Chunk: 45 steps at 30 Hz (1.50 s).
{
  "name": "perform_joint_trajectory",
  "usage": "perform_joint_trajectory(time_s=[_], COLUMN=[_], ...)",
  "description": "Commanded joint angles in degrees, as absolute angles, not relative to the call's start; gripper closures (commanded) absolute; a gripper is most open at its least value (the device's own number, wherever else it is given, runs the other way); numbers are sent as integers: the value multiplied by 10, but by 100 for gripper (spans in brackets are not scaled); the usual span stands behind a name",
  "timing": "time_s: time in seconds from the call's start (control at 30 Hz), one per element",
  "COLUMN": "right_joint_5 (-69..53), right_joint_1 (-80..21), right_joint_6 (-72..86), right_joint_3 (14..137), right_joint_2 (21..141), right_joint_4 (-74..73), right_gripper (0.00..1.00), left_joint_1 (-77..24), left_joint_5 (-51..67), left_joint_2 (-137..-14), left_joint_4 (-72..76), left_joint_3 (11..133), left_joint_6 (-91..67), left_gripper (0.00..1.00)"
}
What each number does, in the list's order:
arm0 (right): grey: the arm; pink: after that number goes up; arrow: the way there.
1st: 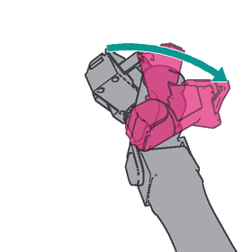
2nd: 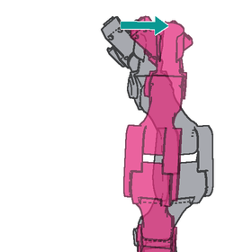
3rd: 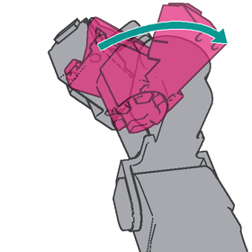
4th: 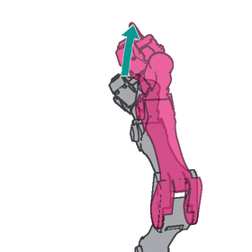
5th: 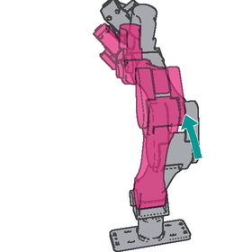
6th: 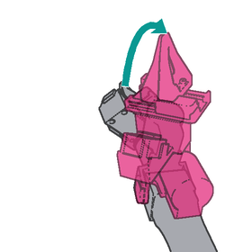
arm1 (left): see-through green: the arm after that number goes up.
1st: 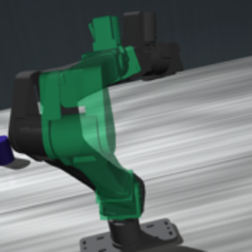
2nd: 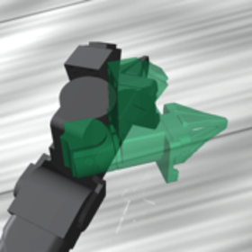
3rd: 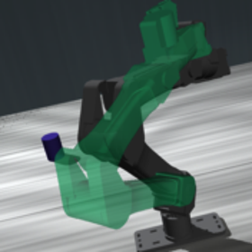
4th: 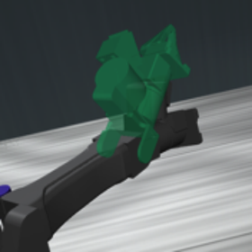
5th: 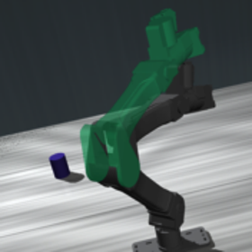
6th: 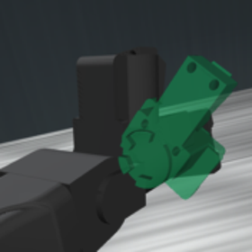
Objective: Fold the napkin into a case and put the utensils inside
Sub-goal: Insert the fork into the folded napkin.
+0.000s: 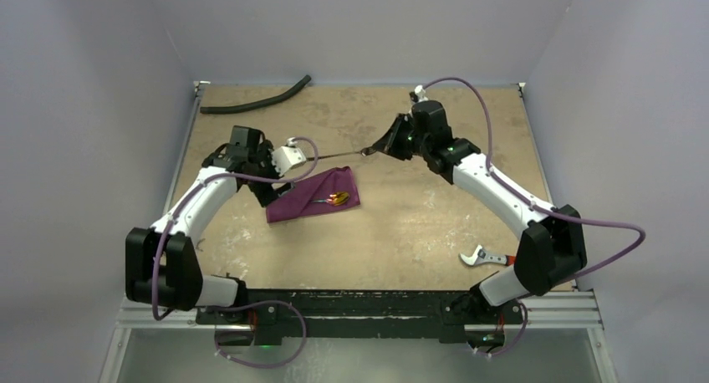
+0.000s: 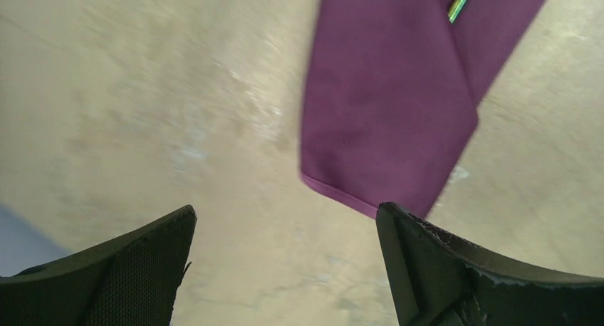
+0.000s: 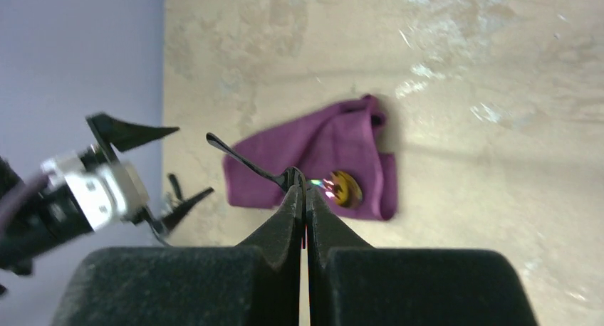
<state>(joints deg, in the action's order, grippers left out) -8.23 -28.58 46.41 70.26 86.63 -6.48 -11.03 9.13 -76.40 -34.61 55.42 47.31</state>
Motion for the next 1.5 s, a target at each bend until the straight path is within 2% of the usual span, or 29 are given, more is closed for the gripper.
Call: perform_joint_trajectory(time_s=[0.0, 0.2, 0.47, 0.87, 1.2, 1.47], right_joint_5=[-67, -57, -62, -39, -54, -70], right_joint_1=[-287, -284, -283, -284, -284, -297], right_joint_6=[388, 362, 359, 332, 338, 342], right_joint_3=[662, 609, 607, 624, 621, 642], right_joint_2=[829, 776, 794, 861, 880, 917], right_joint_4=[-118, -136, -117, -65, -35, -15], right_gripper=[100, 100, 100, 100, 100, 100], left_joint_1=[-71, -40, -37, -29, -27, -26], left_joint_5=[178, 173, 151, 164, 149, 141], left_joint_2=[-808, -850, -867, -904, -913, -923], left_joint_4=[-426, -395, -357, -365, -361, -360], left_joint_3=[590, 581, 572, 592, 590, 590], left_joint_6=[370, 353, 370, 382, 410, 429], left_gripper=[3, 10, 15, 48, 52, 67])
